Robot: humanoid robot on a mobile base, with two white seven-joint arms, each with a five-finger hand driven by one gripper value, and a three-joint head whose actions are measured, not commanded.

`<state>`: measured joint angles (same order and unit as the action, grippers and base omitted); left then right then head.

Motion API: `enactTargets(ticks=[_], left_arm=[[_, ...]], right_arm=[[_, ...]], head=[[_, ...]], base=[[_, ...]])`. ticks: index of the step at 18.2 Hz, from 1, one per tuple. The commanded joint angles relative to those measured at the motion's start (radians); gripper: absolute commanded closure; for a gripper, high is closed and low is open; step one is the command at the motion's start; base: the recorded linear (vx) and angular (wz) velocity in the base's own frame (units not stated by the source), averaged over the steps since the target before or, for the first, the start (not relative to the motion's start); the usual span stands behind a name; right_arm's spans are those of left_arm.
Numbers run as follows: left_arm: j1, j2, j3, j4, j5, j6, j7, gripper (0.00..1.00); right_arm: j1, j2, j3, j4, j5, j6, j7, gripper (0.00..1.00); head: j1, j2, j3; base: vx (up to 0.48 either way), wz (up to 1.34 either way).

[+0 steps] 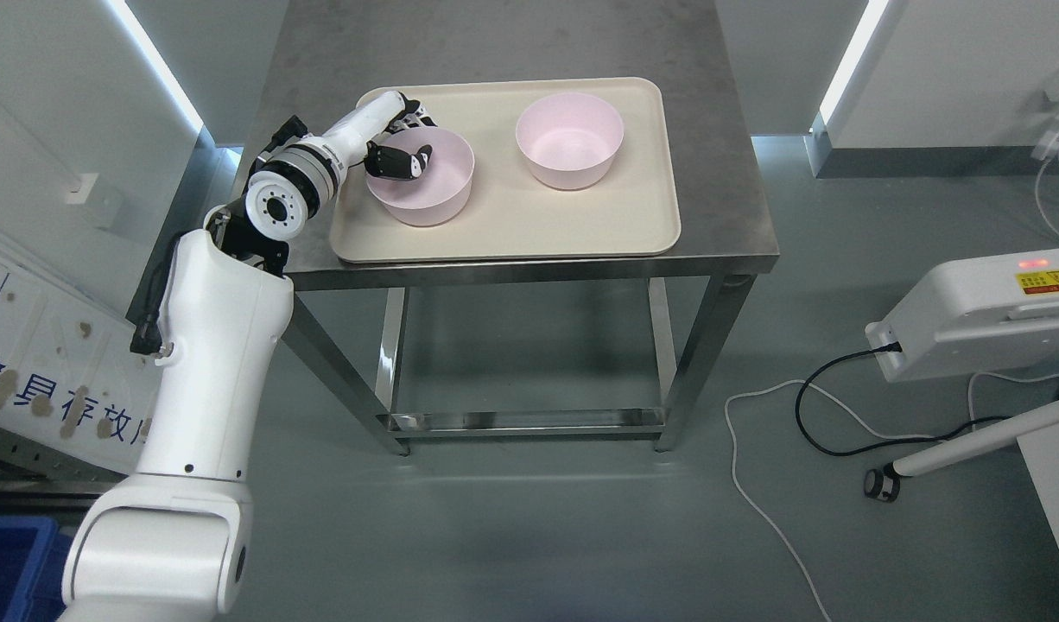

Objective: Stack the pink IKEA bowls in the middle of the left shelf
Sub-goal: 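Grip the rim of the pink bowl with the left hand, then lift the pink bowl and lower it into the other pink bowl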

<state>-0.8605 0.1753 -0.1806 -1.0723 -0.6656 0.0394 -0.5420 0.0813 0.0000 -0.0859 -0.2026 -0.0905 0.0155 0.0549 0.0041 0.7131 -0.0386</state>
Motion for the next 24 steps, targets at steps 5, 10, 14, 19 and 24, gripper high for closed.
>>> enactTargets(ticks=[5,10,14,19,24], left_arm=[[-0.024,-0.043,0.206,-0.027,0.024,-0.053,-0.013,0.99],[-0.139,-0.158,0.222,-0.068,0.047,-0.046,-0.097,1.0],[-0.198,-0.158,-0.102,-0.057,0.133,-0.039,-0.101,0.99],[-0.293,-0.158,-0.57,0.096,0.262,-0.006,0.12,0.98],[-0.33,-0.158,-0.594,0.299,0.255,-0.056,0.18,0.97]], right_arm=[[0.0,-0.017,0.0,0.0,0.0,0.0,0.005,0.0],[0.0,-0.017,0.0,0.0,0.0,0.0,0.005,0.0],[0.0,-0.017,0.0,0.0,0.0,0.0,0.006,0.0],[0.0,-0.017,0.0,0.0,0.0,0.0,0.006,0.0],[0.0,-0.017,0.0,0.0,0.0,0.0,0.005,0.0]], head=[[0.0,0.0,0.0],[0.0,0.0,0.0],[0.0,0.0,0.0],[0.0,0.0,0.0],[0.0,0.0,0.0]], base=[[0.0,0.0],[0.0,0.0],[0.0,0.0],[0.0,0.0],[0.0,0.0]])
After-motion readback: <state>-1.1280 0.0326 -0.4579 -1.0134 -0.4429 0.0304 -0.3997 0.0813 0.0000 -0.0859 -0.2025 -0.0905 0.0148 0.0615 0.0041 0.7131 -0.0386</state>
